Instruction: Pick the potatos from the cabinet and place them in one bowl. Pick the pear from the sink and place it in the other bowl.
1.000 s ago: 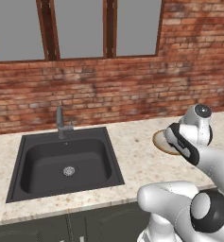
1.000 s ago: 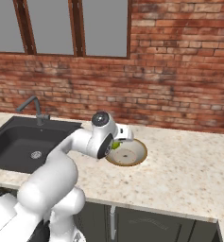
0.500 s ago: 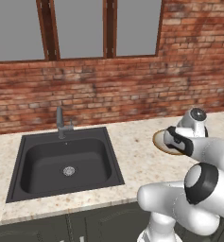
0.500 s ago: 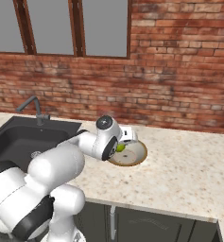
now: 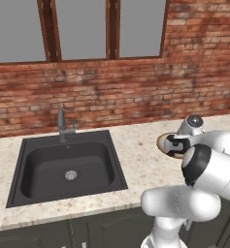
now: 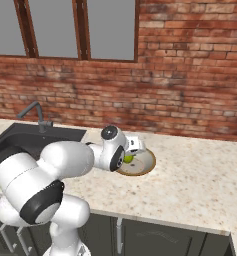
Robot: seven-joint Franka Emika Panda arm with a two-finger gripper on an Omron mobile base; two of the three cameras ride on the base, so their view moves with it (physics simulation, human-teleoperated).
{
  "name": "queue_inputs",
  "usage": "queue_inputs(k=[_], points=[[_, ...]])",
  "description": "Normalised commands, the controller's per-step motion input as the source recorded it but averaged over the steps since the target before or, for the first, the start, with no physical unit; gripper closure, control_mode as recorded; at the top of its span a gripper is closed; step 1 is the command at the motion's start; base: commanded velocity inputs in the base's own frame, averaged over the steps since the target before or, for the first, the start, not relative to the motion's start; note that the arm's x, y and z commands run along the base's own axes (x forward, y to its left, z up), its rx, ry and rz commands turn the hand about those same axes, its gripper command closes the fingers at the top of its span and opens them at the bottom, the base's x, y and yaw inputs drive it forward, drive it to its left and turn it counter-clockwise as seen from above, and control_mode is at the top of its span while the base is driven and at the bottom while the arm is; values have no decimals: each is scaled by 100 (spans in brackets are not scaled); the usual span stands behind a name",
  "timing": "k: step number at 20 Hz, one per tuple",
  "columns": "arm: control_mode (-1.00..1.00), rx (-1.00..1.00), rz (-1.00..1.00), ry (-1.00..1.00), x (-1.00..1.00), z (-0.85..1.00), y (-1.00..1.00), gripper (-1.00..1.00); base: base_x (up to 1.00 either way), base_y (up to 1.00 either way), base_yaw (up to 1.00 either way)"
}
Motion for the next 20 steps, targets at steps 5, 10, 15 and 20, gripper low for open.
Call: queue_inputs(k=[5, 10, 15, 20], points=[[-100, 0, 2, 2, 17, -29, -17, 100, 0, 0, 0], [-100, 0, 0, 0, 1, -1, 0, -100, 0, 0, 0], [-100, 0, -1, 2, 1, 19, 0, -100, 0, 0, 0], [-100, 0, -4, 11, 6, 51, 1, -100, 0, 0, 0]])
